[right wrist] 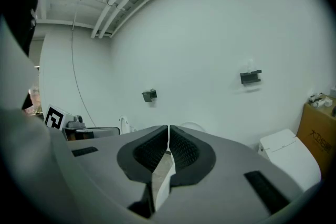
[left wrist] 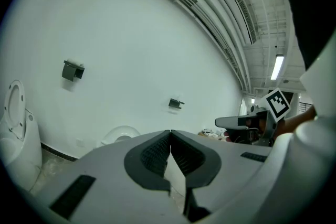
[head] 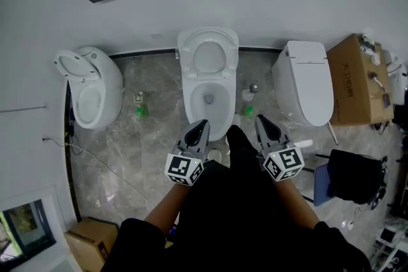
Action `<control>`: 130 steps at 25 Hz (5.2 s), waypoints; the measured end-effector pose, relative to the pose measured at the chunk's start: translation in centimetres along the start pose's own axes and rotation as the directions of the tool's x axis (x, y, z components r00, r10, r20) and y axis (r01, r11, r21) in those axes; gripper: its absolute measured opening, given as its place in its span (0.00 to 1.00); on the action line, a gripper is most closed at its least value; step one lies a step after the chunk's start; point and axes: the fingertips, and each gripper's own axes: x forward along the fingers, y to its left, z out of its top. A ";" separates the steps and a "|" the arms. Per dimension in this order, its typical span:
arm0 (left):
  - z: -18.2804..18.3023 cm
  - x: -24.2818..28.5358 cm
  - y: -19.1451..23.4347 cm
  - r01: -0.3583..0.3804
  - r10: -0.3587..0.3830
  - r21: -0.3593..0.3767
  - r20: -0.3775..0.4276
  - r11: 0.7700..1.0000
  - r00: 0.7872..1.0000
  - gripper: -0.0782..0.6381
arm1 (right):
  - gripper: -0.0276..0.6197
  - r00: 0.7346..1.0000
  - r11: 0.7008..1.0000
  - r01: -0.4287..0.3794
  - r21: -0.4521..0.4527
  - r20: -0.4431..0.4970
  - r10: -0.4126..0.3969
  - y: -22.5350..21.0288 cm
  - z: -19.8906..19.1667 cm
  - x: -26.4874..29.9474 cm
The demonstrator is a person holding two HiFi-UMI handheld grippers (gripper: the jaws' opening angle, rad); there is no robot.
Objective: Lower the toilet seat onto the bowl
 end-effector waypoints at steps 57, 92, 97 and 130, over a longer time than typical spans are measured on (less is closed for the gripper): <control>-4.4 35.9 30.6 -0.295 0.330 0.157 -0.308 0.943 0.892 0.26 | 0.22 0.896 0.954 -0.294 -0.067 -0.366 0.250 -20.3 -4.5 43.1; -8.9 39.1 33.4 -0.163 0.257 0.221 -0.513 0.961 0.819 0.30 | 0.25 0.841 0.933 -0.354 -0.059 -0.457 0.290 -20.9 -8.0 48.4; -8.9 38.1 32.8 -0.150 0.236 0.204 -0.510 0.967 0.827 0.30 | 0.26 0.842 0.936 -0.348 -0.048 -0.454 0.290 -20.4 -8.3 47.6; -13.8 24.4 23.8 0.023 0.094 0.195 -0.570 0.981 0.816 0.34 | 0.29 0.861 0.938 -0.312 -0.148 -0.462 0.213 -12.1 -13.7 33.3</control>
